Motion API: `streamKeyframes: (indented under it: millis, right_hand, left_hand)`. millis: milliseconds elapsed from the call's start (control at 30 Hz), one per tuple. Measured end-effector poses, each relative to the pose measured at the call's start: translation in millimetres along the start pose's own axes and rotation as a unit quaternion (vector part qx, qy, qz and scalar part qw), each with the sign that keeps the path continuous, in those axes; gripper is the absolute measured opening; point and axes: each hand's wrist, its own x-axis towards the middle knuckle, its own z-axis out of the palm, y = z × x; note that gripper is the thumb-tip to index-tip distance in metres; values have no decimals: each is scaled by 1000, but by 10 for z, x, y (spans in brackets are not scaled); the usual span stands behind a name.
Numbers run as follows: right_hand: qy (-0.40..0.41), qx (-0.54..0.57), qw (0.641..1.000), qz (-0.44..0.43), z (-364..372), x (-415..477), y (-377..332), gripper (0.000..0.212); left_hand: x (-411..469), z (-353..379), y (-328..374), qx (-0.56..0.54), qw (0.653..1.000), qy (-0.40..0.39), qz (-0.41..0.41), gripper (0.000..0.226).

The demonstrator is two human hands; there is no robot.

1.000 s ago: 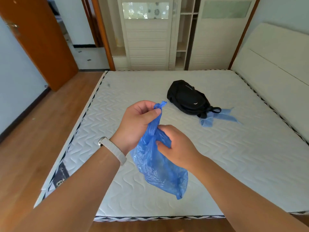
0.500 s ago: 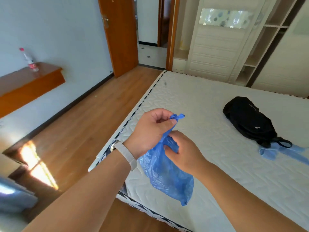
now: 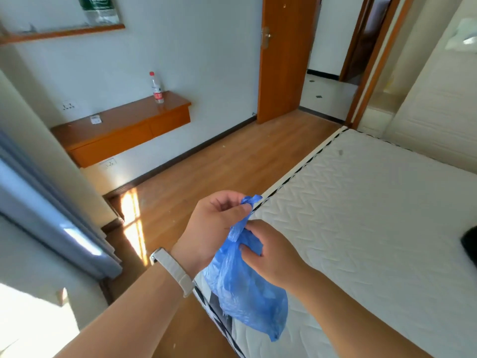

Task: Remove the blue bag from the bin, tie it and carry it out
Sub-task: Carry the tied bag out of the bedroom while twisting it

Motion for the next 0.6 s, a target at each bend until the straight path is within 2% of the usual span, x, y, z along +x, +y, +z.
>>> streamKeyframes:
  millis: [300,433,600]
  right_hand:
    - [-81,26,995,-55,181,914,179,44]
    - [-99,35,992,-71,334,1202,139,42]
    - [-98,33,993,-58,612,1577,161,39]
  left_hand:
    - [443,-498,125,-4,994,112,-2,9]
    - [578,-768,186,-9,991,131,4,3]
    - [762,-1238,146,-25,991,128,14,5]
